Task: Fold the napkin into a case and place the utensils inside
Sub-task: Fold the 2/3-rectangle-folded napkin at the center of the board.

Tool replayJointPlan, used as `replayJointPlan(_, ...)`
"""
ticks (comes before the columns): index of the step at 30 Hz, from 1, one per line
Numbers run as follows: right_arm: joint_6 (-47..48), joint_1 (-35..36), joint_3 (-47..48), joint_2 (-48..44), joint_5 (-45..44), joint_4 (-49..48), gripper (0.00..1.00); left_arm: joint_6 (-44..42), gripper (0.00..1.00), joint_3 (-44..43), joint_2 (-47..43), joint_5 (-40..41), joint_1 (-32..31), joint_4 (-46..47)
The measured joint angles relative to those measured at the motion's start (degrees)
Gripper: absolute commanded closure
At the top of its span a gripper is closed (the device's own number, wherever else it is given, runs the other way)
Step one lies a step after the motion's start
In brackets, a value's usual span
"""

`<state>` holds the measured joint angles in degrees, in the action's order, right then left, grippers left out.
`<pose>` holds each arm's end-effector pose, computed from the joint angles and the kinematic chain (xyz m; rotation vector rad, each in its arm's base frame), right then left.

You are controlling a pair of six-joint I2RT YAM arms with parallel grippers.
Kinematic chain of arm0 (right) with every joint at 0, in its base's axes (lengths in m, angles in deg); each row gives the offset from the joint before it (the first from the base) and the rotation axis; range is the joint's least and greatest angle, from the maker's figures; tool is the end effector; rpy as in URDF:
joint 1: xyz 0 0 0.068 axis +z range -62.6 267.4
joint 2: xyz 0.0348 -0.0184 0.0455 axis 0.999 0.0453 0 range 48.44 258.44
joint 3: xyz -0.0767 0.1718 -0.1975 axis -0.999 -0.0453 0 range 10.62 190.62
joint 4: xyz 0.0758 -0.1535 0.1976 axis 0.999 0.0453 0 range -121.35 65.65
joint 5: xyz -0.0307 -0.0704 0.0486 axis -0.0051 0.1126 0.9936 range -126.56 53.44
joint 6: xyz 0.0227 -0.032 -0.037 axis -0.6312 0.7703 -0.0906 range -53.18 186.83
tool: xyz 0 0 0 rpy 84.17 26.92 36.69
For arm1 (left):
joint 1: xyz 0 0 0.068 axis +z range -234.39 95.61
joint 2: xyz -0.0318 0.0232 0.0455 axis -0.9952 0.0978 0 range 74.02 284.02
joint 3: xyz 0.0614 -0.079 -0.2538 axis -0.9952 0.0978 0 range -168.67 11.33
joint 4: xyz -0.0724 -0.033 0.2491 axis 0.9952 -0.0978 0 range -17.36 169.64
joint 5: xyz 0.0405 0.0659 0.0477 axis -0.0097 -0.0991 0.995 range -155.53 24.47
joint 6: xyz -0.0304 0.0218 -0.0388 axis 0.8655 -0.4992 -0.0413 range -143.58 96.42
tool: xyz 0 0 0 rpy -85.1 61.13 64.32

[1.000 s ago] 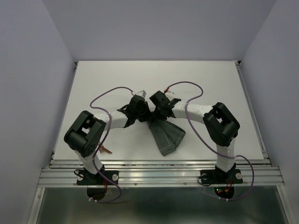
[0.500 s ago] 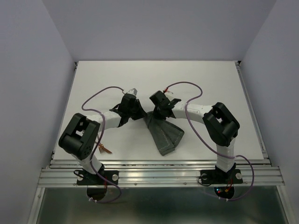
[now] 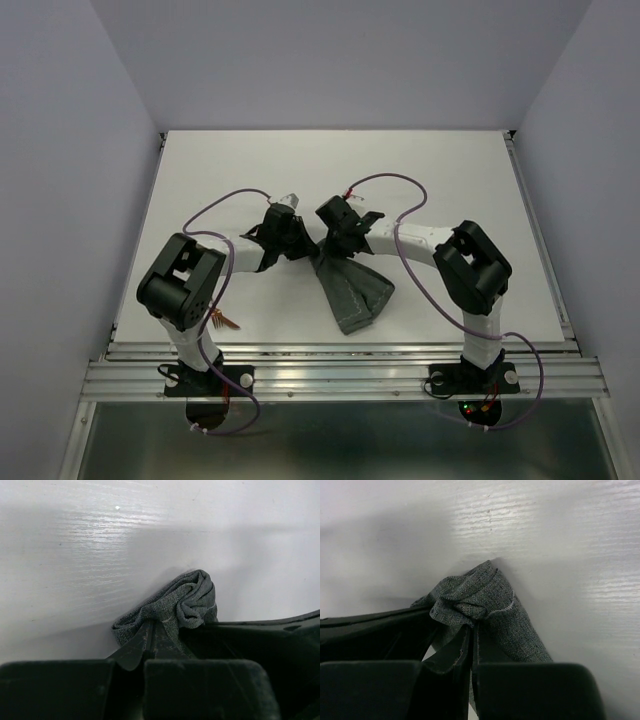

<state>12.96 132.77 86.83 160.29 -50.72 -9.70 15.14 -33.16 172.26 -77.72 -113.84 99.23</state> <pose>0.2949 0.2863 0.1732 0.2833 2.5507 0.3670 0.2933 -0.1742 0.1516 -0.0559 2.2976 -0.8844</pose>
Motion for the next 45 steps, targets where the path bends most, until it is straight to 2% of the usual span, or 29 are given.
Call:
replayJointPlan(20,1.64,2.54,5.03,-0.61,-1.11,5.07,0.99,0.09,1.00,0.00,1.33,-1.36,0.00,2.91)
replayJointPlan(33,2.12,2.58,10.91,5.77,-2.12,8.11,0.99,0.11,1.00,0.00,1.40,-1.25,0.92,2.97)
replayJointPlan(45,-0.72,1.68,12.48,7.04,-0.46,9.57,0.99,-0.13,1.00,-0.13,0.90,-0.11,1.46,1.90)
